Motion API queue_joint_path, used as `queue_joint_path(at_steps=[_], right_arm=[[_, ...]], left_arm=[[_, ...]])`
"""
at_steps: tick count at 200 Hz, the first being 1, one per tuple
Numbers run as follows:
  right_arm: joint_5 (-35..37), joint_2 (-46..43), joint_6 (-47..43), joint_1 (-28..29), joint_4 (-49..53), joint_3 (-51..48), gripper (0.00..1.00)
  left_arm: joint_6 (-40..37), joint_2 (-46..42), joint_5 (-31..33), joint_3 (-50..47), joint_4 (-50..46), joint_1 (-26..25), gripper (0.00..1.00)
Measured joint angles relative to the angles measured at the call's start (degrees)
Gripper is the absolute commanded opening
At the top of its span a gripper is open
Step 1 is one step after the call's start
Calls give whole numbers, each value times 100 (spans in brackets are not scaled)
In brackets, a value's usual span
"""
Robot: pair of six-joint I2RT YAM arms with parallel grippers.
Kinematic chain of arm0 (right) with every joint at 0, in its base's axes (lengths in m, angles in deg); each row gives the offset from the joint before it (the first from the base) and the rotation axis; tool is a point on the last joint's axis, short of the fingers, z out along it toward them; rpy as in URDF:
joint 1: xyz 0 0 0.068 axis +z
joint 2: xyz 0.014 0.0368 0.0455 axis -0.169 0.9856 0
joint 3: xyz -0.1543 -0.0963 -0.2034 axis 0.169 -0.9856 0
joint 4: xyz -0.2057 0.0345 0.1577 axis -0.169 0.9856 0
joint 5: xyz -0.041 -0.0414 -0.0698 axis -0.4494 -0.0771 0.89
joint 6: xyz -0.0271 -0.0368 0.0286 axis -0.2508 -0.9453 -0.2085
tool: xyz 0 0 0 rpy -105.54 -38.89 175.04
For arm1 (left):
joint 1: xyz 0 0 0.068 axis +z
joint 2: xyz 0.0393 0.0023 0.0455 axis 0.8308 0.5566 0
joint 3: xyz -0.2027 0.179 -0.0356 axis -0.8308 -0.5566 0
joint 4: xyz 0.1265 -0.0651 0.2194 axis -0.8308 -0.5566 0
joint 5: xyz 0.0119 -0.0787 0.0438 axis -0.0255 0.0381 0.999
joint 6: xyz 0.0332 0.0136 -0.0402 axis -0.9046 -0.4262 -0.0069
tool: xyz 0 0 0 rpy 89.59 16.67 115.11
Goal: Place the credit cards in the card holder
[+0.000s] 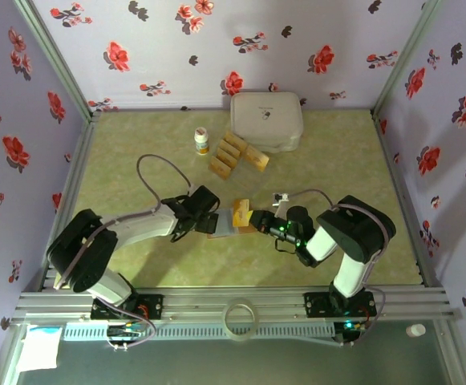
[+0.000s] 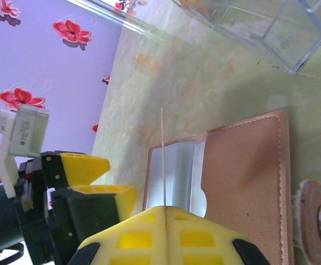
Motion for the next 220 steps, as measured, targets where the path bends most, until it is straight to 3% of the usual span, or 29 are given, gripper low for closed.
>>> queue_joint_path(at_steps=[103,220], right_arm=[[-321,243,-2,-101,-42,168,0],[-446,431,-2,-144,-59,317,0]], left_arm=[[302,-313,-651,-798,647,13,100],[299,-81,-695,-802,1097,114,100]])
